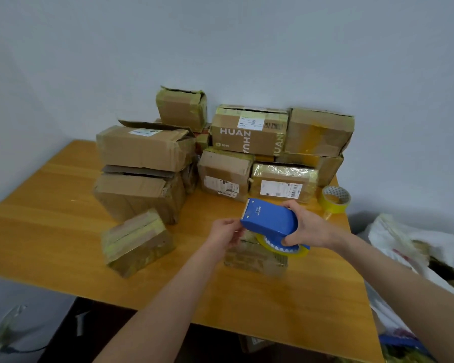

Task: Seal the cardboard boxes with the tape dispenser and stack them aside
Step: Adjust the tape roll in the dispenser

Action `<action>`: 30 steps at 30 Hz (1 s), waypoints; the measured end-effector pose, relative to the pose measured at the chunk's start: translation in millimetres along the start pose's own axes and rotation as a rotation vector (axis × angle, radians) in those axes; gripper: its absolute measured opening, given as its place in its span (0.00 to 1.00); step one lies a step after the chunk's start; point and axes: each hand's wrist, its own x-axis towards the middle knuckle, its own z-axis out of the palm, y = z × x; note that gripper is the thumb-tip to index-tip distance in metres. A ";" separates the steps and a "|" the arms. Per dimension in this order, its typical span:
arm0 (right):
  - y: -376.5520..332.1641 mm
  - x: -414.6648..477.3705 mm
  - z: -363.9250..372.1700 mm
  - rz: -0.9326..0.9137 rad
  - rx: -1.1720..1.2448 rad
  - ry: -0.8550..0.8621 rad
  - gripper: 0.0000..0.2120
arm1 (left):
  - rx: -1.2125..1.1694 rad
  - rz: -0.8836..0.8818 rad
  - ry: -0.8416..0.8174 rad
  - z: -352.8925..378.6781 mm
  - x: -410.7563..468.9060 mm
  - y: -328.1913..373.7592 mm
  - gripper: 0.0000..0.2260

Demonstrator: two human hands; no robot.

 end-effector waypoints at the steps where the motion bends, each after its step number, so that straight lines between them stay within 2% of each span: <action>1: -0.1 0.0 0.2 0.003 0.001 -0.001 0.33 | -0.016 0.003 0.006 -2.2 0.5 0.3 0.09; 6: 1.2 0.6 0.5 -0.002 0.000 0.000 0.33 | -0.068 -0.068 -0.092 -3.7 -4.5 4.8 0.19; 11: 4.7 0.8 -0.2 -0.009 0.019 -0.001 0.33 | -0.043 -0.070 -0.067 3.1 -6.0 1.0 0.06; 15: 8.5 1.4 0.1 -0.012 0.049 -0.003 0.34 | -0.070 -0.054 -0.042 0.7 -6.3 0.0 0.06; 20: 11.3 2.0 -2.4 -0.005 0.116 -0.027 0.34 | -0.016 -0.057 -0.118 6.9 -10.5 2.2 0.07; 23: 13.2 3.2 -3.0 0.003 0.144 -0.023 0.33 | 0.032 -0.032 -0.061 12.4 -9.4 4.8 0.04; 27: 17.5 4.3 -8.3 0.049 0.306 0.000 0.31 | 0.010 0.039 -0.001 12.4 -6.5 11.9 0.02; 30: 23.7 2.7 -21.0 0.094 0.537 0.002 0.29 | -0.034 0.081 -0.044 5.3 -5.0 18.0 0.05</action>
